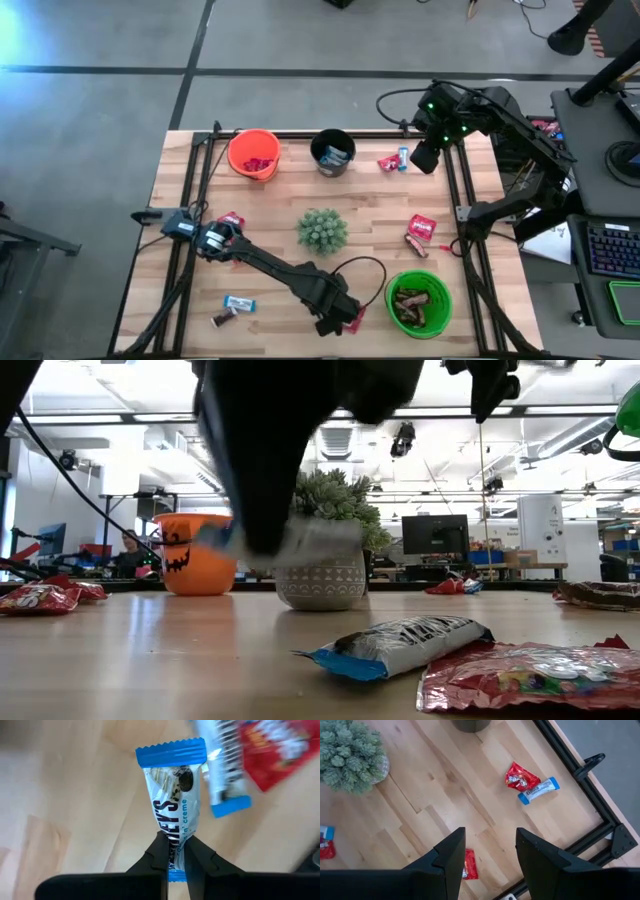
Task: Organize candy in baskets
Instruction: Put the white chocolate bar into the black bucket
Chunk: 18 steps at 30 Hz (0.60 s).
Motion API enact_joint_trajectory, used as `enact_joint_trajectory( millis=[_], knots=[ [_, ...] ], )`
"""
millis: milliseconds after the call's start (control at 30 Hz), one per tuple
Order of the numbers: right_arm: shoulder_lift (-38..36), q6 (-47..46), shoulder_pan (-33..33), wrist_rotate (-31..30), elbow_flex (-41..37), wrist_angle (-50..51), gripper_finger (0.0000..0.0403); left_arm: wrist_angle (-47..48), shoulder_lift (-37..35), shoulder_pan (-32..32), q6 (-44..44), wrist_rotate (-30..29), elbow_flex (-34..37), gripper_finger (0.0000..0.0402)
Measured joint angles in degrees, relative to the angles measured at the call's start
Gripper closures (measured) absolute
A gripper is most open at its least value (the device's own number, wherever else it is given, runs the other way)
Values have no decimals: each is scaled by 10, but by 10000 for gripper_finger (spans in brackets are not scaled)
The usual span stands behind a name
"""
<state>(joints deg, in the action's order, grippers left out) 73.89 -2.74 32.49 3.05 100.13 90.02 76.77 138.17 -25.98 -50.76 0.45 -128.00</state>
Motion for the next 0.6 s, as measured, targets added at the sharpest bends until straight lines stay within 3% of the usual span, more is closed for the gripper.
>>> enact_joint_trajectory(
  millis=[200, 600],
  knots=[
    [0, 4, 0, 0, 0, 0, 241, 22, -1, 3, 50, -17, -71, 395],
    [0, 4, 0, 17, 0, 0, 241, 101, -53, 18, 72, -43, -64, 396]
  ],
)
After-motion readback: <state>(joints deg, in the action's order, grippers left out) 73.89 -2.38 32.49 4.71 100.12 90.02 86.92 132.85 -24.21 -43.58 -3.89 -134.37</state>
